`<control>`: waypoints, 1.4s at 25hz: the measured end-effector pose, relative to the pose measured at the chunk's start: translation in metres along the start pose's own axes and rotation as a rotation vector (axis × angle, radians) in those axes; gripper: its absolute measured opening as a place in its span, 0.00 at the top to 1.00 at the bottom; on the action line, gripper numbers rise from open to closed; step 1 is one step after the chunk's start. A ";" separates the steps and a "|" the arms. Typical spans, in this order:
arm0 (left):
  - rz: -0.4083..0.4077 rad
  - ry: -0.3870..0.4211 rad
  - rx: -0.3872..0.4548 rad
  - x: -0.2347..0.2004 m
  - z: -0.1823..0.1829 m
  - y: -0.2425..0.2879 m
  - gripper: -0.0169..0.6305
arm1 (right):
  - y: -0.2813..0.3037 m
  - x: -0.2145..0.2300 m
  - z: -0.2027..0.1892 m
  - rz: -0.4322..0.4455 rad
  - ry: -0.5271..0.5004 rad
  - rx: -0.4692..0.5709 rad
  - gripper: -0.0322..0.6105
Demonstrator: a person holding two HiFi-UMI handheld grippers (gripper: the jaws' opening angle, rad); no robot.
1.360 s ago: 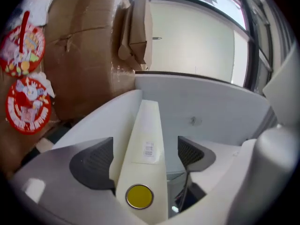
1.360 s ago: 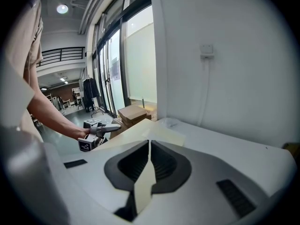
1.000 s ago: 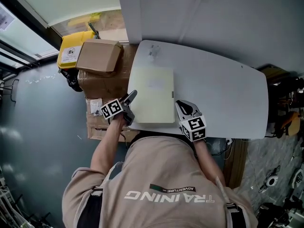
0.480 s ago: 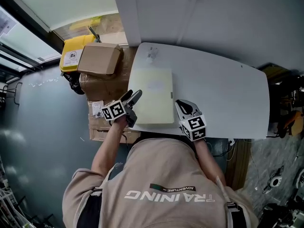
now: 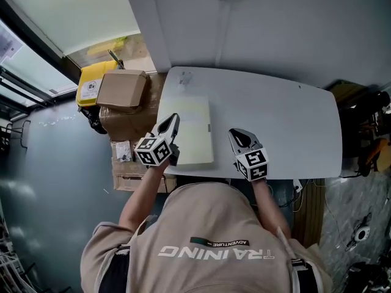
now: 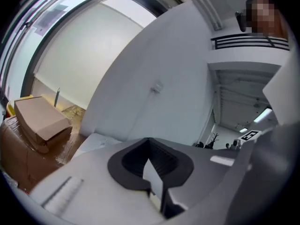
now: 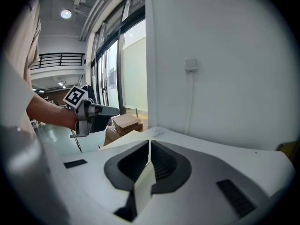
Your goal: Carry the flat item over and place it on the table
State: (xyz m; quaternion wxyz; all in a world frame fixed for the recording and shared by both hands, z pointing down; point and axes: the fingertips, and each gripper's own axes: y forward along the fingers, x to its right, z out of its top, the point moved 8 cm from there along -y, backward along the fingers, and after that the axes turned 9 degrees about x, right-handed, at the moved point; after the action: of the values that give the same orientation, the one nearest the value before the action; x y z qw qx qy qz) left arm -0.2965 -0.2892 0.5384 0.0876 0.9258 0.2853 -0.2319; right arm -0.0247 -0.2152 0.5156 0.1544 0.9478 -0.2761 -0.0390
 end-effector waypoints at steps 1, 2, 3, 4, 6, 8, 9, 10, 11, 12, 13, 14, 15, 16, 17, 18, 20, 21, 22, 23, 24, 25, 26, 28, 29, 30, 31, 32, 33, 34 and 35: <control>-0.012 0.026 0.006 0.012 0.002 0.003 0.96 | -0.005 0.005 0.003 -0.009 -0.001 0.015 0.93; -0.019 0.057 0.010 0.023 0.004 0.006 0.96 | -0.010 0.010 0.007 -0.018 -0.002 0.030 0.93; -0.023 0.097 0.010 0.034 0.005 0.009 0.96 | -0.014 0.016 0.011 -0.028 -0.004 0.045 0.93; -0.025 0.138 0.005 0.045 0.006 0.013 0.96 | -0.019 0.021 0.017 -0.038 -0.007 0.060 0.93; -0.027 0.208 -0.022 0.064 0.009 0.021 0.96 | -0.027 0.031 0.028 -0.059 -0.020 0.093 0.93; -0.029 0.277 -0.033 0.081 0.013 0.031 0.96 | -0.034 0.042 0.038 -0.079 -0.032 0.126 0.93; -0.032 0.320 -0.029 0.090 0.016 0.035 0.96 | -0.038 0.046 0.043 -0.089 -0.037 0.141 0.93; -0.035 0.361 -0.020 0.100 0.019 0.038 0.96 | -0.041 0.050 0.048 -0.099 -0.042 0.154 0.93; -0.039 0.397 -0.008 0.110 0.024 0.041 0.96 | -0.045 0.053 0.053 -0.108 -0.048 0.167 0.93; -0.044 0.426 0.007 0.120 0.029 0.043 0.96 | -0.048 0.056 0.059 -0.116 -0.054 0.181 0.93; -0.048 0.449 0.027 0.130 0.036 0.045 0.96 | -0.051 0.057 0.066 -0.125 -0.062 0.197 0.93; -0.052 0.473 0.048 0.139 0.042 0.046 0.96 | -0.054 0.059 0.073 -0.132 -0.071 0.215 0.93; -0.053 0.498 0.069 0.148 0.048 0.047 0.96 | -0.056 0.059 0.080 -0.138 -0.080 0.233 0.93; -0.052 0.522 0.087 0.155 0.054 0.048 0.96 | -0.058 0.060 0.087 -0.139 -0.089 0.250 0.93; -0.049 0.546 0.099 0.162 0.058 0.049 0.96 | -0.058 0.060 0.093 -0.138 -0.099 0.264 0.93; -0.047 0.567 0.106 0.167 0.061 0.050 0.96 | -0.059 0.059 0.099 -0.135 -0.109 0.277 0.93; -0.046 0.598 0.118 0.176 0.066 0.051 0.96 | -0.060 0.058 0.109 -0.131 -0.127 0.302 0.93; -0.044 0.608 0.121 0.179 0.067 0.051 0.96 | -0.061 0.057 0.114 -0.132 -0.130 0.316 0.93; -0.040 0.616 0.121 0.181 0.068 0.050 0.96 | -0.061 0.057 0.118 -0.134 -0.130 0.331 0.93; -0.036 0.621 0.118 0.182 0.068 0.050 0.96 | -0.061 0.056 0.122 -0.137 -0.128 0.346 0.93; -0.032 0.625 0.113 0.183 0.068 0.050 0.96 | -0.062 0.055 0.125 -0.142 -0.126 0.361 0.93; -0.027 0.627 0.109 0.184 0.068 0.051 0.96 | -0.063 0.055 0.128 -0.147 -0.125 0.375 0.93; -0.023 0.629 0.107 0.185 0.069 0.052 0.96 | -0.064 0.055 0.131 -0.153 -0.126 0.391 0.93; -0.012 0.633 0.106 0.185 0.071 0.052 0.96 | -0.068 0.055 0.134 -0.163 -0.124 0.418 0.93; -0.008 0.632 0.106 0.185 0.072 0.051 0.96 | -0.070 0.055 0.135 -0.165 -0.120 0.425 0.93; -0.007 0.627 0.104 0.185 0.073 0.051 0.96 | -0.071 0.056 0.135 -0.165 -0.112 0.428 0.93; -0.007 0.621 0.101 0.185 0.074 0.050 0.96 | -0.073 0.057 0.134 -0.164 -0.101 0.427 0.93; -0.008 0.616 0.097 0.185 0.074 0.050 0.96 | -0.074 0.058 0.133 -0.163 -0.088 0.425 0.93; -0.009 0.614 0.093 0.185 0.074 0.050 0.96 | -0.075 0.060 0.132 -0.163 -0.076 0.423 0.93; -0.010 0.611 0.087 0.185 0.073 0.049 0.96 | -0.076 0.061 0.131 -0.163 -0.065 0.422 0.93; -0.010 0.608 0.082 0.184 0.072 0.049 0.96 | -0.076 0.062 0.129 -0.162 -0.060 0.419 0.93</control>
State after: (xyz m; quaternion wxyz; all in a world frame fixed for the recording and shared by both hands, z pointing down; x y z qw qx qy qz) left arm -0.1616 -0.2605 0.3881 -0.0403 0.9541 0.2934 0.0441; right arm 0.0460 -0.2226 0.3698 -0.0579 0.9767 -0.2054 -0.0213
